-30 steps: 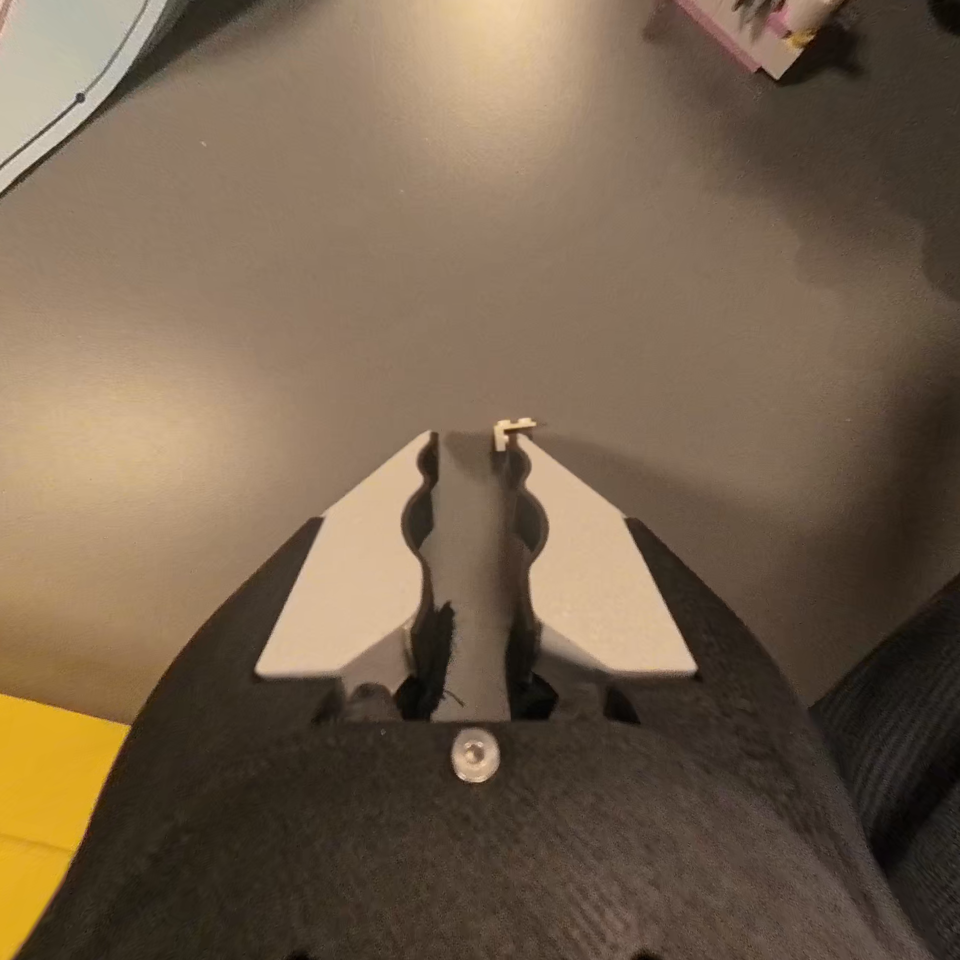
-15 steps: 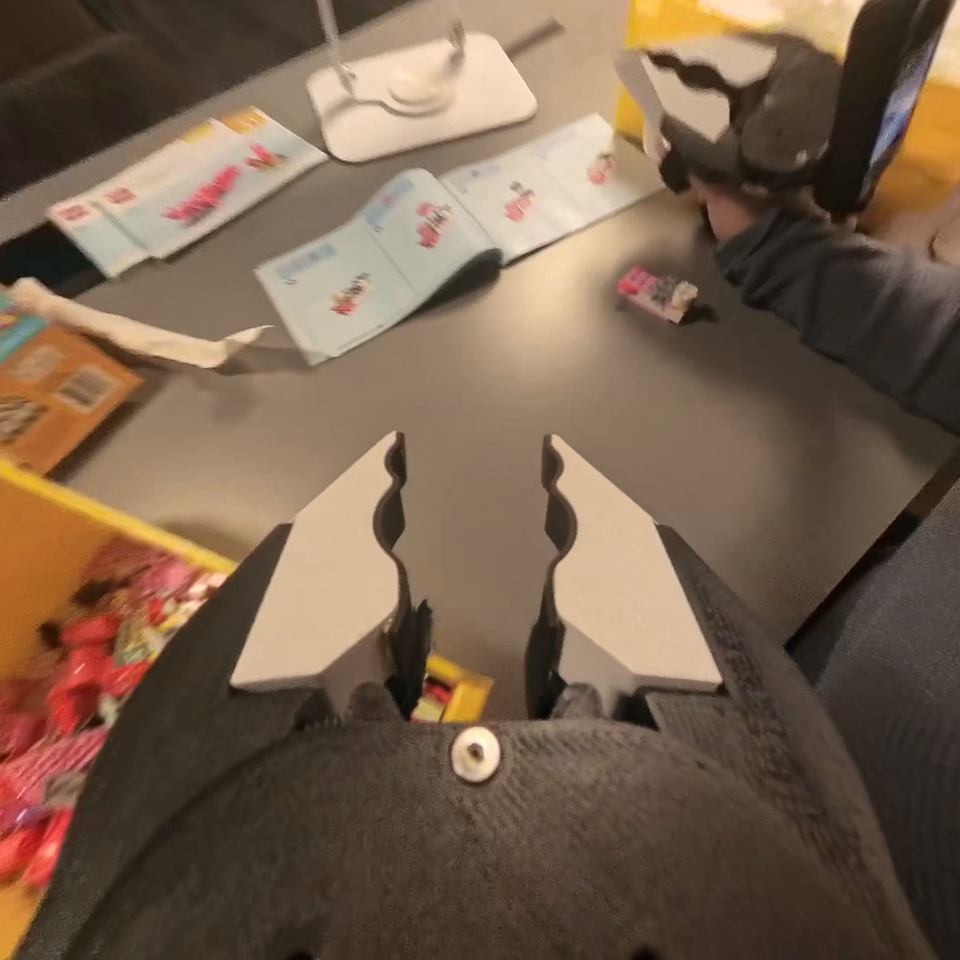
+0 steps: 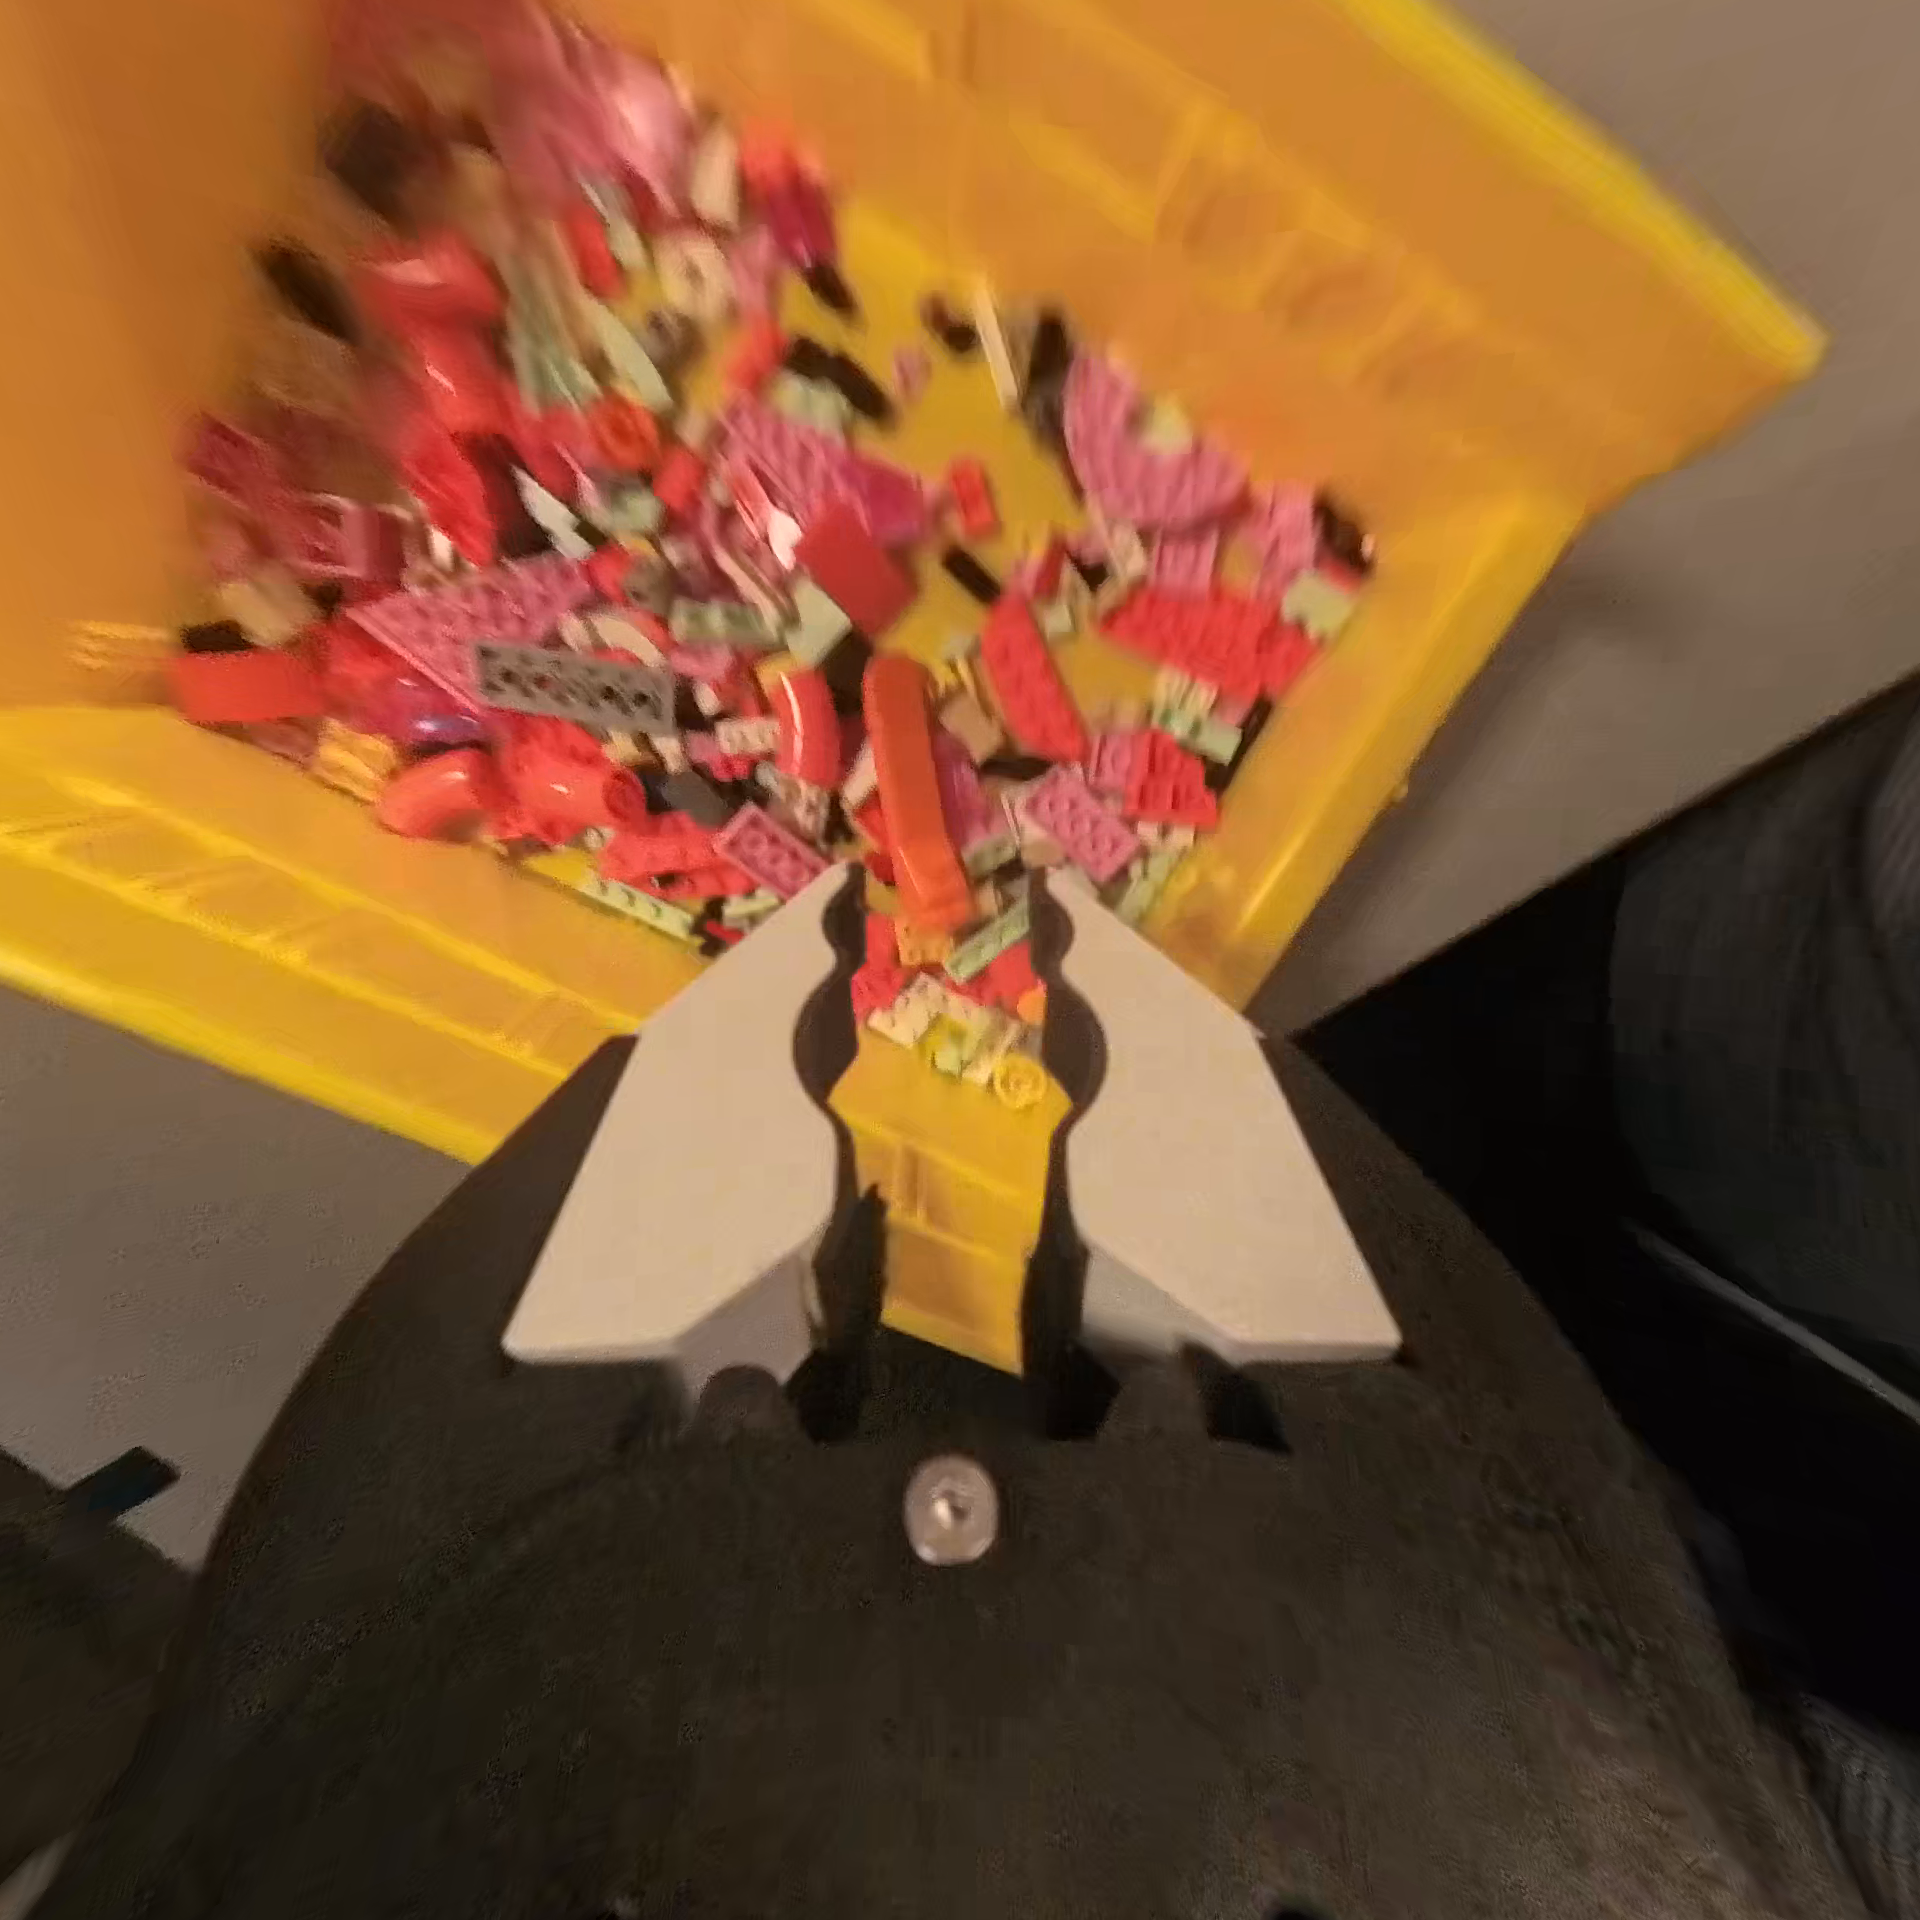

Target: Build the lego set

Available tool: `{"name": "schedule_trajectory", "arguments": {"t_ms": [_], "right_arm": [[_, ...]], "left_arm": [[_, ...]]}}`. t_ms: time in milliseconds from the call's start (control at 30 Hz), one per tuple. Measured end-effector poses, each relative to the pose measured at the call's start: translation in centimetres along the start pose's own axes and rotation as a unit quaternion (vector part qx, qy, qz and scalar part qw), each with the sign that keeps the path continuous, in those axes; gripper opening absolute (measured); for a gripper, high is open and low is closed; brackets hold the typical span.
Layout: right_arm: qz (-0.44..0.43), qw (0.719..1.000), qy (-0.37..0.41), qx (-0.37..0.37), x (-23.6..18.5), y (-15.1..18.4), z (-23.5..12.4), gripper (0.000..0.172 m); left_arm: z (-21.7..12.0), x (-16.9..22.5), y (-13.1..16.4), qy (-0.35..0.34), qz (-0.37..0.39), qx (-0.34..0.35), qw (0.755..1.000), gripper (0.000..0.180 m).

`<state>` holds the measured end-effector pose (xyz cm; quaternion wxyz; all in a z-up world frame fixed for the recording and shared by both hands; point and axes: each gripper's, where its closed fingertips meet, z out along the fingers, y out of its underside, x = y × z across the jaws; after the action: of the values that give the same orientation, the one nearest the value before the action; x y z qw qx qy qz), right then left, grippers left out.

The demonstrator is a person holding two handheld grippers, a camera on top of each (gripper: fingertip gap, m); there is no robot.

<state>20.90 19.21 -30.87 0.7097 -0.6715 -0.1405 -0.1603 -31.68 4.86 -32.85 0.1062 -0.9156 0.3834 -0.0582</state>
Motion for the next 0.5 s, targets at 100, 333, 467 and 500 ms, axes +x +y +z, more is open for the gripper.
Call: {"name": "schedule_trajectory", "arguments": {"t_ms": [100,333,467,500], "right_arm": [[-0.003,1.000,0.000,0.000,-0.1,0.0,0.0,0.000],[-0.004,1.000,-0.001,0.000,-0.1,0.0,0.0,0.000],[-0.004,1.000,-0.003,0.000,-0.1,0.0,0.0,0.000],[-0.004,1.000,-0.003,0.000,-0.2,0.0,0.0,0.000]], "left_arm": [[2.0,0.2,1.6,0.012,0.026,-0.084,0.996,0.024],[5.6,-0.4,3.0,-0.006,0.077,-0.189,0.979,0.042],[6.6,-0.9,2.5,-0.012,0.098,-0.181,0.978,0.019],[6.6,-1.2,2.2,-0.016,0.099,-0.175,0.979,0.017]]}}
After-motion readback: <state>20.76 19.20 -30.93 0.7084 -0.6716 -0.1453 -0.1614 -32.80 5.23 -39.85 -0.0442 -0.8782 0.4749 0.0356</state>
